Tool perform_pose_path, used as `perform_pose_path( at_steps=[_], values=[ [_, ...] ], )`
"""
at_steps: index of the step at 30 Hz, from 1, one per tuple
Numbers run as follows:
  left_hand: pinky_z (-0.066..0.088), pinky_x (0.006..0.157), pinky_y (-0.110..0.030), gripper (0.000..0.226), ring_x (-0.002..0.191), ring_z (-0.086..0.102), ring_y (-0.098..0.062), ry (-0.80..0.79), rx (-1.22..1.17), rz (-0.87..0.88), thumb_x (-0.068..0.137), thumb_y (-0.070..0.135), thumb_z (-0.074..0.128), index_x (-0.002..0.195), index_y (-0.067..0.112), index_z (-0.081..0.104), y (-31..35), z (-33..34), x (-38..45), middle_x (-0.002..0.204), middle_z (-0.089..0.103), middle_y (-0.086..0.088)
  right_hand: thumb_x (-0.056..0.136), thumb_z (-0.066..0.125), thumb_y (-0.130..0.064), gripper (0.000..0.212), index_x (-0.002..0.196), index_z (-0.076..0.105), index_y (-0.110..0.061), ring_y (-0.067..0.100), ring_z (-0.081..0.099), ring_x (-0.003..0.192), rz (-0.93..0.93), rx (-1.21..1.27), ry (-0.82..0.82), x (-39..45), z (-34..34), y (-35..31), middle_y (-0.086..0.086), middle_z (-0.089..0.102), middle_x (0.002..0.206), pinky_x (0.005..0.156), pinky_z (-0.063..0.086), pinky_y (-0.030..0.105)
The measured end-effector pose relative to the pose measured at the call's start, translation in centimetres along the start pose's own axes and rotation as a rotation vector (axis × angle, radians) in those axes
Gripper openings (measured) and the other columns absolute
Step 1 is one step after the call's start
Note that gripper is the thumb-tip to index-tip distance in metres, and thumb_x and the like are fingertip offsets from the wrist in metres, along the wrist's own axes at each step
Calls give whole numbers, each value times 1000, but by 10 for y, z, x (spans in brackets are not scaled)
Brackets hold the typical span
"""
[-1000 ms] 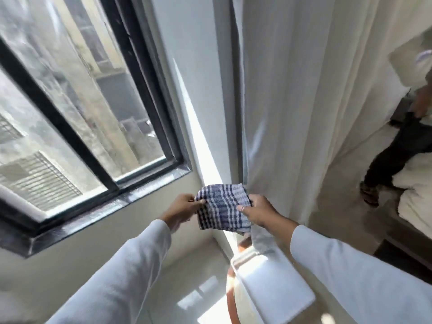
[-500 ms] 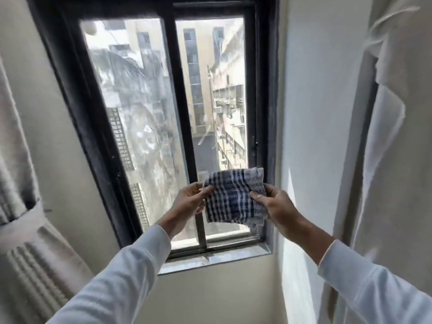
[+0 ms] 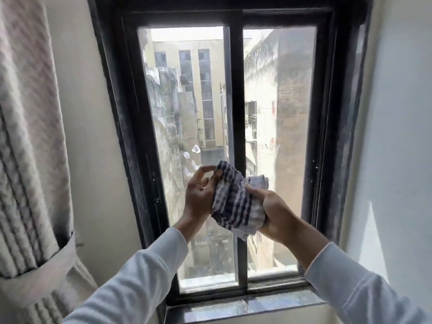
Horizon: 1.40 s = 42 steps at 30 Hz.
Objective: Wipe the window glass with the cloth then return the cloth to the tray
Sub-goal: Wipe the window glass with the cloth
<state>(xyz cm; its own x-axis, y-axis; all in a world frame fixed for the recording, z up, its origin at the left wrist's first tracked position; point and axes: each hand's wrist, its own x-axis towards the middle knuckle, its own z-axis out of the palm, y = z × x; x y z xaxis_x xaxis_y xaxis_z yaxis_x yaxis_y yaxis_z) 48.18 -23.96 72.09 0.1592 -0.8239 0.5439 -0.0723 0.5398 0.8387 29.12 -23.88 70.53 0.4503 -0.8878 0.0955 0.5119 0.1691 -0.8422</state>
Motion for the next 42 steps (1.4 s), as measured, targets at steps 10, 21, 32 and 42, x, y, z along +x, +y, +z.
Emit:
perform_pose_path(
  at_steps=[10,21,32,42],
  values=[
    [57,105,-53,41,138,62,-35,374,1111,520,111,48,56,129,13,66,-33,-108,127,140,69,-10,106,59,-22,19,121,70,-18,31,80,101,-556,-244,261,103,29,29,15,78,108,83,66,28],
    [7,140,-42,79,174,14,-25,557,1397,611,113,57,20,177,10,15,-43,-137,221,186,9,-9,110,27,-63,77,174,3,-28,23,-28,167,-1033,-2030,318,268,19,94,-8,-21,181,131,-2,59],
    [2,140,-36,78,174,12,-22,552,1357,618,113,57,8,177,13,14,-43,-139,223,187,10,-6,103,49,-37,84,174,9,-19,25,-3,171,-1137,-1781,671,269,-6,58,3,2,184,136,13,60],
    [3,140,-36,74,174,12,-21,539,1299,659,114,54,14,178,16,13,-48,-142,224,187,8,-4,105,47,-37,79,174,12,-20,24,2,171,-1192,-1681,741,283,24,40,2,4,184,138,-3,49]
  ],
)
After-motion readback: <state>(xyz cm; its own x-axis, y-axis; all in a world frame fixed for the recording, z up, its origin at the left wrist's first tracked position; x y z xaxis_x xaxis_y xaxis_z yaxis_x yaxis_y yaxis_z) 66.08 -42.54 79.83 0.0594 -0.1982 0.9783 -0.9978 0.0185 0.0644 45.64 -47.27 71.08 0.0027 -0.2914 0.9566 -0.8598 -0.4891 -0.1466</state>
